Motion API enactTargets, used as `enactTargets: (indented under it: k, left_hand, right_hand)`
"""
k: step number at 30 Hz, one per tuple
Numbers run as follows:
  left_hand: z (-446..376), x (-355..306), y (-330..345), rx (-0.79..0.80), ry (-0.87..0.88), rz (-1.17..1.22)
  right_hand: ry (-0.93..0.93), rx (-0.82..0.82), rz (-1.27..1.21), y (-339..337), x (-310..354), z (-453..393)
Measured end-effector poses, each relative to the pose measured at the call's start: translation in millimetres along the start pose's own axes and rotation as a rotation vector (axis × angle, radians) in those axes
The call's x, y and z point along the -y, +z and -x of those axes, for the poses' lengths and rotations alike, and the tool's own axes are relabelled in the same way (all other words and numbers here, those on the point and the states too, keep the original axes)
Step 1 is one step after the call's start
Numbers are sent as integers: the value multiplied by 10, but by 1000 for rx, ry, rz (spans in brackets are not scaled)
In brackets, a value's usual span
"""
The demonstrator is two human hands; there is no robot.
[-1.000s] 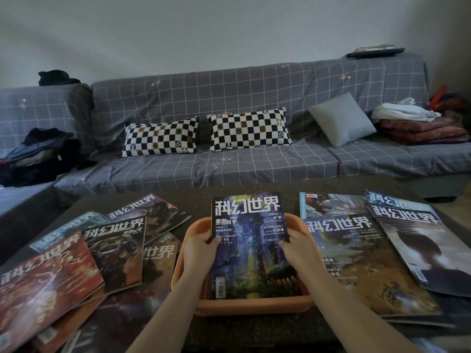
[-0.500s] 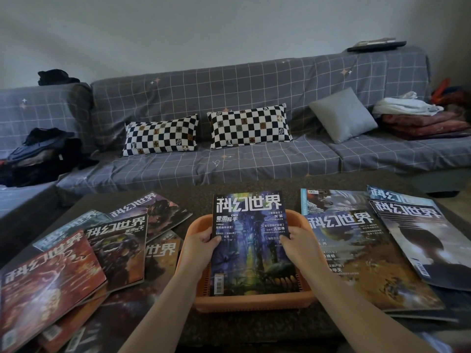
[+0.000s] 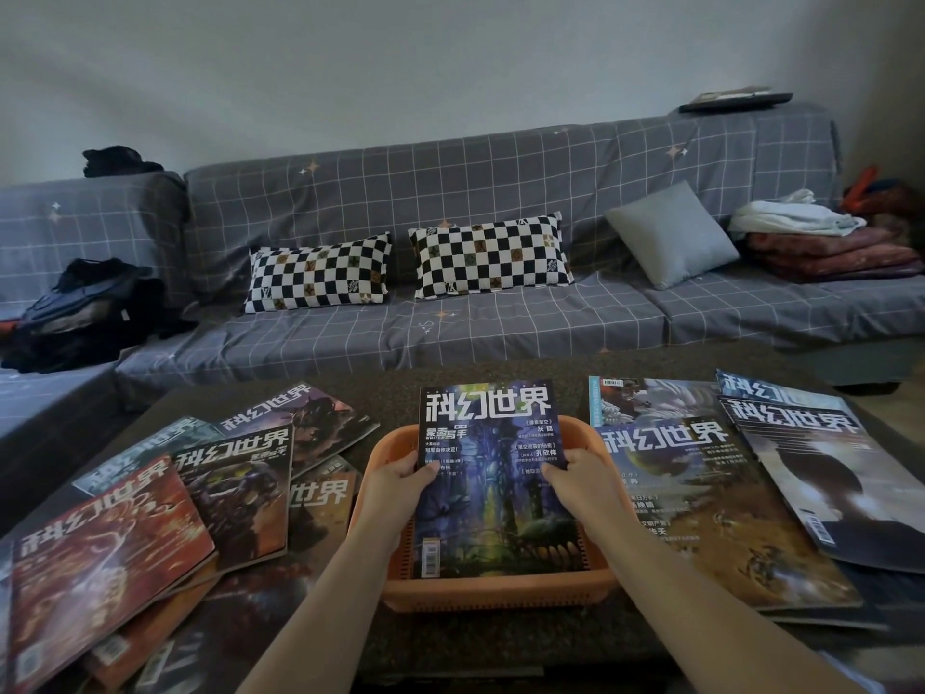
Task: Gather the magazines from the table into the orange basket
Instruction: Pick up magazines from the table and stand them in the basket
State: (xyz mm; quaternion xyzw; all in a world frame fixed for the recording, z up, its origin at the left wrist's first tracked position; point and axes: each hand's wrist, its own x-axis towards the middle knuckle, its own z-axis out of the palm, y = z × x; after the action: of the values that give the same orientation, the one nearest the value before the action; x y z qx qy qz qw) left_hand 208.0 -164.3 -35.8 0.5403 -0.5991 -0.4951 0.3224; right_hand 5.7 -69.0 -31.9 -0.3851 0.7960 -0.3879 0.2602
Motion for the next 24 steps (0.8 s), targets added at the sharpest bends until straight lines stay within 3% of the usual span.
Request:
enactTargets:
  k: [6,11,17,24]
  left_hand:
    - [160,-139,86,4,115,-237]
    - [383,-262,277,-101,142,-151]
    - [668,-496,753,0,262,-83]
    - [1002,-704,1571,238,237,15]
  right_hand:
    - [26,45,-97,-29,31,57]
    - [-32,-7,-127,-179,102,121]
    - [-69,-166,-160,-551,-63,312]
    - [-39,-315,-103,-1123,-669,478]
